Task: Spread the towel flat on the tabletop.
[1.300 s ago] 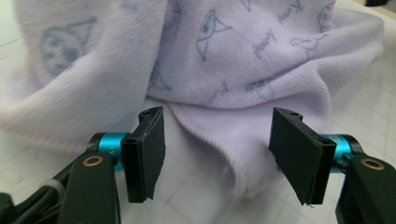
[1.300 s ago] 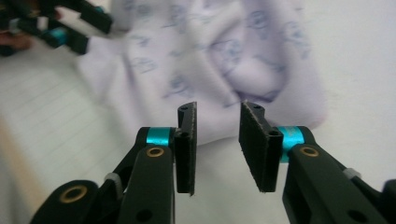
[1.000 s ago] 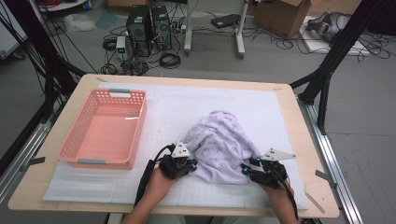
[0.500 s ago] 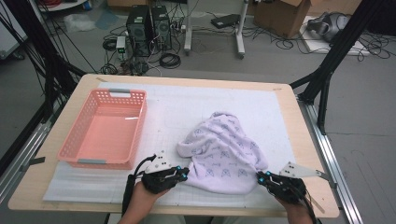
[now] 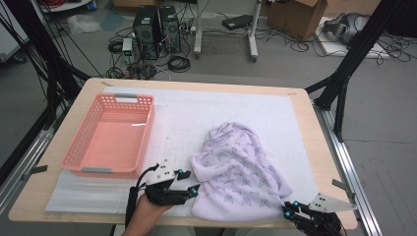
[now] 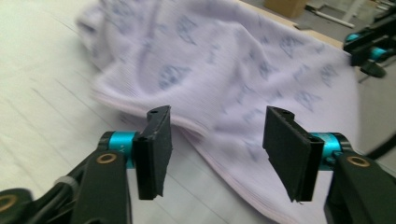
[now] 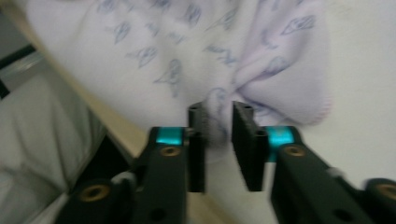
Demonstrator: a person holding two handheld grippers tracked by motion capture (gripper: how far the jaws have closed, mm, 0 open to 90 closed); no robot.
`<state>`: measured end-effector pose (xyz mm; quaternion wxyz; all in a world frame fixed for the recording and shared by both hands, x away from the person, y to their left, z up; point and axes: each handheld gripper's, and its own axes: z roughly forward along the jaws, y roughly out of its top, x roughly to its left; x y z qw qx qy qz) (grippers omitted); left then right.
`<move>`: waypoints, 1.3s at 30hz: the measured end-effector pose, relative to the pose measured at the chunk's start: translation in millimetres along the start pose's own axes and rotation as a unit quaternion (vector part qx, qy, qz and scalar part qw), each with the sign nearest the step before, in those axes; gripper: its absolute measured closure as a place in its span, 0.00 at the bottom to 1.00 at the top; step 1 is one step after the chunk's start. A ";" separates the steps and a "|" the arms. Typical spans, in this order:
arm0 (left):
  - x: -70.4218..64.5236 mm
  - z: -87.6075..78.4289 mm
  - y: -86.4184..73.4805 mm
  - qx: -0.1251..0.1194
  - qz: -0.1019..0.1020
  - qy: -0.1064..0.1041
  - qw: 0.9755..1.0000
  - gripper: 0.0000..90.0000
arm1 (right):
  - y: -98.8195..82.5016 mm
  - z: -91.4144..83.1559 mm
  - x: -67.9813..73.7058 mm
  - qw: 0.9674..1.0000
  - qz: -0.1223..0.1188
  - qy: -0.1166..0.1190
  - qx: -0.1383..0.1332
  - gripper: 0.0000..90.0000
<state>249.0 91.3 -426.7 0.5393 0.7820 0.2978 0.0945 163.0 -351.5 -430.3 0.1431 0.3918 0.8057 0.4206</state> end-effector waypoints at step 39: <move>73.3 71.2 48.0 -0.014 -0.056 0.034 0.998 0.53 | 27.8 21.5 -34.8 0.998 -0.058 0.004 0.028 0.94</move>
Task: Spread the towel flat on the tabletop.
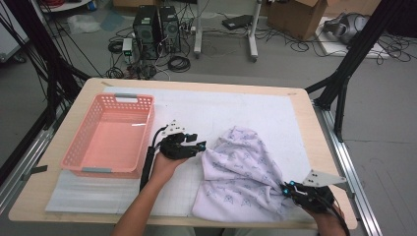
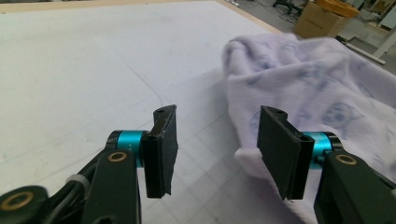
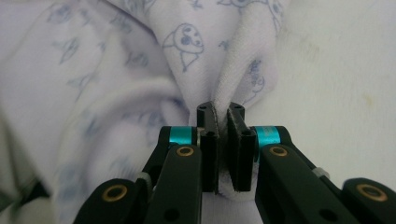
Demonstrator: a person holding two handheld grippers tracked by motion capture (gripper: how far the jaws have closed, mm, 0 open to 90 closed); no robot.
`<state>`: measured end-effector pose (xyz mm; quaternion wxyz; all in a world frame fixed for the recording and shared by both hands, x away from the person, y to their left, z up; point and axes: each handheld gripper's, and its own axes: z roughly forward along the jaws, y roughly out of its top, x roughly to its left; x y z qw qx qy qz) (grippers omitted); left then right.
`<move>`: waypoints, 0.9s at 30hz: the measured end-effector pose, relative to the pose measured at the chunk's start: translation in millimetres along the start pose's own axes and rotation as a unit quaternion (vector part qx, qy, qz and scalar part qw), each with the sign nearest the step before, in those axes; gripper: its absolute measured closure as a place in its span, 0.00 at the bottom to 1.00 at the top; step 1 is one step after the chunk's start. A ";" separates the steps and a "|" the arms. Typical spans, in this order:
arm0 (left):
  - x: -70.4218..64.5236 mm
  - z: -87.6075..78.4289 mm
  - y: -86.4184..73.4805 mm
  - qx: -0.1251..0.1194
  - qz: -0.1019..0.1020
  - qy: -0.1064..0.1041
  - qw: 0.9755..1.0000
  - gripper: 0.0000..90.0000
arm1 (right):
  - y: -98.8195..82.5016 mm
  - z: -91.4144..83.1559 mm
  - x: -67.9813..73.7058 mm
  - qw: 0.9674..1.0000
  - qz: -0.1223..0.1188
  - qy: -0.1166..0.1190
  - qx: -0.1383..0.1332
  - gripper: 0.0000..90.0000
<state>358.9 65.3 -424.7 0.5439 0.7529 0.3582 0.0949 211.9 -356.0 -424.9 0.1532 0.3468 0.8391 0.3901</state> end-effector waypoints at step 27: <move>-30.2 58.5 6.1 0.048 0.012 -0.064 0.997 0.94 | 76.1 29.2 -56.9 0.992 0.069 -0.065 -0.079 0.29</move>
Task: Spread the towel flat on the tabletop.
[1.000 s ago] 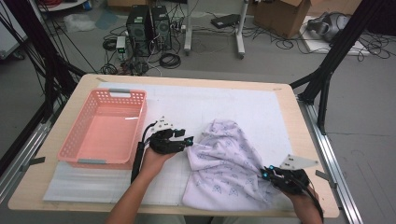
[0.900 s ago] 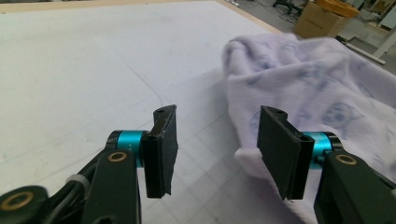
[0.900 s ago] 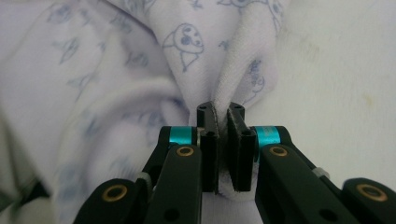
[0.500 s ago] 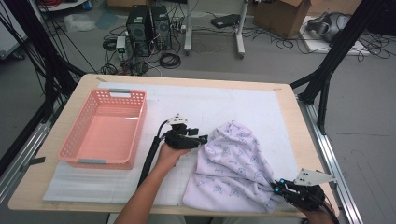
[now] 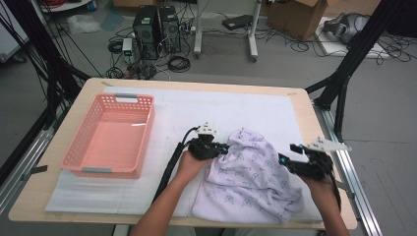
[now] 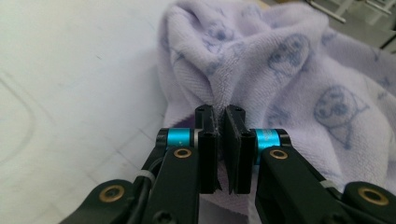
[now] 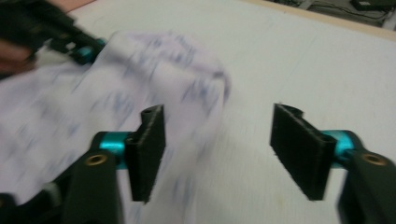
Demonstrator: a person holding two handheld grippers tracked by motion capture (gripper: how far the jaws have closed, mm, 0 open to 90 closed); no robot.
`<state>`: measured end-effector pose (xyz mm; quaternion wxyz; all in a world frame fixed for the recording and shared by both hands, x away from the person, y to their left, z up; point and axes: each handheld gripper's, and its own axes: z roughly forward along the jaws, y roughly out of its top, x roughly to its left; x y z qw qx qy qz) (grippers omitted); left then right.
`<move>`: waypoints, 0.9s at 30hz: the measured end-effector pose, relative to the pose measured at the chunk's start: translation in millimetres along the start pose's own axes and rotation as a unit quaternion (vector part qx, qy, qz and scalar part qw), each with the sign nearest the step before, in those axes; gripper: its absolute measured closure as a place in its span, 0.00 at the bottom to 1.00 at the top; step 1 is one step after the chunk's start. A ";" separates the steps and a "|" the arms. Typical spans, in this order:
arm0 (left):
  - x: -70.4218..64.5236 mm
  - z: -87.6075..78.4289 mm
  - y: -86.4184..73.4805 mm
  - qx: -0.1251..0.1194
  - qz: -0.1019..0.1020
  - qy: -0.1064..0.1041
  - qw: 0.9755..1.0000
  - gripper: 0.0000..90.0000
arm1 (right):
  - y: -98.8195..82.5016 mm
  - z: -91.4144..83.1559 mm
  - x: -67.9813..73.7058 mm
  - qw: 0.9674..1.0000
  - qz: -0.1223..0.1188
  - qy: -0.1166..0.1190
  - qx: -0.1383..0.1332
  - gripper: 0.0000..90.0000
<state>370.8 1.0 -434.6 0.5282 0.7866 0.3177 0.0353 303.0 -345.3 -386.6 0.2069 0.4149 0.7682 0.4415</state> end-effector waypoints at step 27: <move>-5.1 -77.1 20.6 -0.064 0.023 0.028 0.997 0.94 | 60.3 58.8 26.7 0.995 -0.045 0.080 -0.030 0.89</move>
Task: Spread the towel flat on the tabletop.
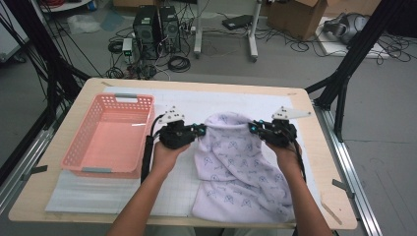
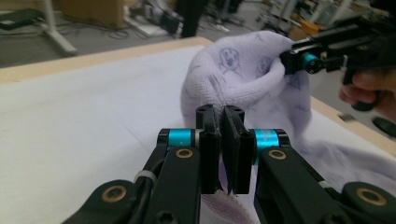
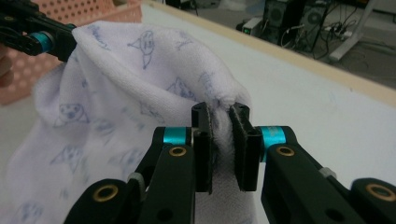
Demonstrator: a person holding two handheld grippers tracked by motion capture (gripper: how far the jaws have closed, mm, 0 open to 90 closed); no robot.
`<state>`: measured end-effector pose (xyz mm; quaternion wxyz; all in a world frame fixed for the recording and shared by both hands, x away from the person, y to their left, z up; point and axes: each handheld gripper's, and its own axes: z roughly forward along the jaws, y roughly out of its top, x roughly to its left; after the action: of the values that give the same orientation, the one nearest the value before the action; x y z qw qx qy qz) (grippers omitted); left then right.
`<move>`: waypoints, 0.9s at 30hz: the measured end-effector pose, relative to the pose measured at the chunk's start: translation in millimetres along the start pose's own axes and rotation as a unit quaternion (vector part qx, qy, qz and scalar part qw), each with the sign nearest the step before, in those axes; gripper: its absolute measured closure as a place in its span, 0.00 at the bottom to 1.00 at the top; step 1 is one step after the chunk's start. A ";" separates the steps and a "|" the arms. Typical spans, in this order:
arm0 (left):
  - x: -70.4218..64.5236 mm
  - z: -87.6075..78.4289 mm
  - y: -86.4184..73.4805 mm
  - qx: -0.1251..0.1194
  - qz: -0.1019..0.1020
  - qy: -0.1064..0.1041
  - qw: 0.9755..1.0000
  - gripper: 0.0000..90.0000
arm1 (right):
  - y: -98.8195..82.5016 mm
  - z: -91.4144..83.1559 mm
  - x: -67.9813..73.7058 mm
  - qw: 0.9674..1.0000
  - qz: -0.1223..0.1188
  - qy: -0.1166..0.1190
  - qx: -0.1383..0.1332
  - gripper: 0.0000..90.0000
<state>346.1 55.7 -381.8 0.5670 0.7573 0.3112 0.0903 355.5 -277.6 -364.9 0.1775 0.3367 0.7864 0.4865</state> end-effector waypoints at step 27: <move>-26.8 22.7 -11.7 0.034 0.028 -0.041 0.998 0.64 | -111.5 -61.6 23.2 0.996 -0.024 0.002 0.082 0.90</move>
<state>331.7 24.0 -394.4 0.5501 0.7878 0.2696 0.0641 261.8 -334.4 -433.9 0.1591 0.3302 0.8318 0.4168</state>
